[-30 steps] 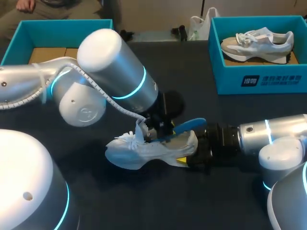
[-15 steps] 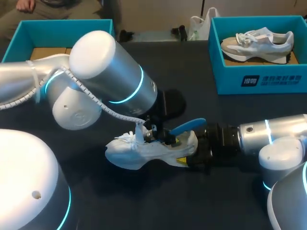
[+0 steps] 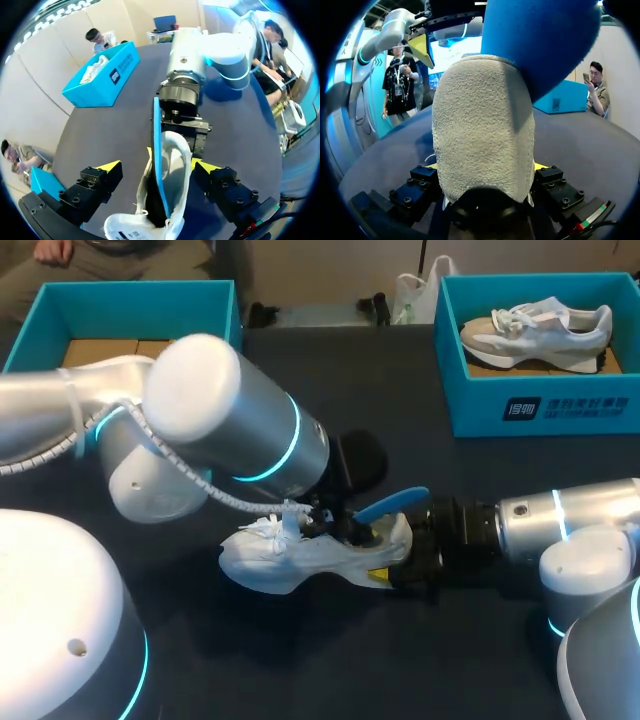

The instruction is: Take the shoe out of the shoebox, open the shoe tongue, remove and reinsert the insole, then place the shoe into the shoebox

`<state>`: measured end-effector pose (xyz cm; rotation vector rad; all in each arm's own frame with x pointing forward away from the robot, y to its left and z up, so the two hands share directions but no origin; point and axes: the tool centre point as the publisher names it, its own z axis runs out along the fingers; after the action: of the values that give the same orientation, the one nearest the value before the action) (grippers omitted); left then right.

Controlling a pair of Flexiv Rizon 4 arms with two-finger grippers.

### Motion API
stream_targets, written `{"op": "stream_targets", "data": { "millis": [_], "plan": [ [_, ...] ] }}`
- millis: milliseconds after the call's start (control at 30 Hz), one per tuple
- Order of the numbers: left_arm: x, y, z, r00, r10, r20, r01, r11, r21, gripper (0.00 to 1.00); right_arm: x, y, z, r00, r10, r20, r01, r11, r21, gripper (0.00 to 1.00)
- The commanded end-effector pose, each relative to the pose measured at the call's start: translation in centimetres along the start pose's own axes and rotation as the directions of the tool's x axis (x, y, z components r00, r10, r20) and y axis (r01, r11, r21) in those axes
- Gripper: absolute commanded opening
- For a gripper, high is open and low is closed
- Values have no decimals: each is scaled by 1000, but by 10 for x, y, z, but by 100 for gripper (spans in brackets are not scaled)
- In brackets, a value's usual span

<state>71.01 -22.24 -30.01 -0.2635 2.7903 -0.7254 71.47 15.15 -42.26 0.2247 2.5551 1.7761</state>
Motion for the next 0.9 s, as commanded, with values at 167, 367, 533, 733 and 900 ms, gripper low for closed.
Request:
{"op": "stream_targets", "data": {
  "millis": [167, 367, 533, 733, 900],
  "plan": [
    [0, 0, 17, 1000, -22, 19, 22, 1000, 3, 86, 1, 1, 1, 1000, 1, 0, -1, 1000, 7, 0],
    [-1, 0, 23, 1000, -22, 19, 22, 1000, 10, 85, 1, 1, 1, 1000, 1, 0, -1, 1000, 7, 0],
    [0, 0, 30, 999, -29, 18, 28, 1000, 11, 78, 1, 1, 1, 1000, 1, 0, -1, 1000, 7, 0],
    [-1, 1, 36, 999, -42, 20, 42, 999, 14, 70, 1, 1, 1, 1000, 1, 0, -1, 1000, 7, 0],
    [0, 1, 40, 999, -46, 18, 45, 999, 13, 70, 1, 1, 1, 1000, 1, 0, -1, 1000, 7, 0]
  ]
}}
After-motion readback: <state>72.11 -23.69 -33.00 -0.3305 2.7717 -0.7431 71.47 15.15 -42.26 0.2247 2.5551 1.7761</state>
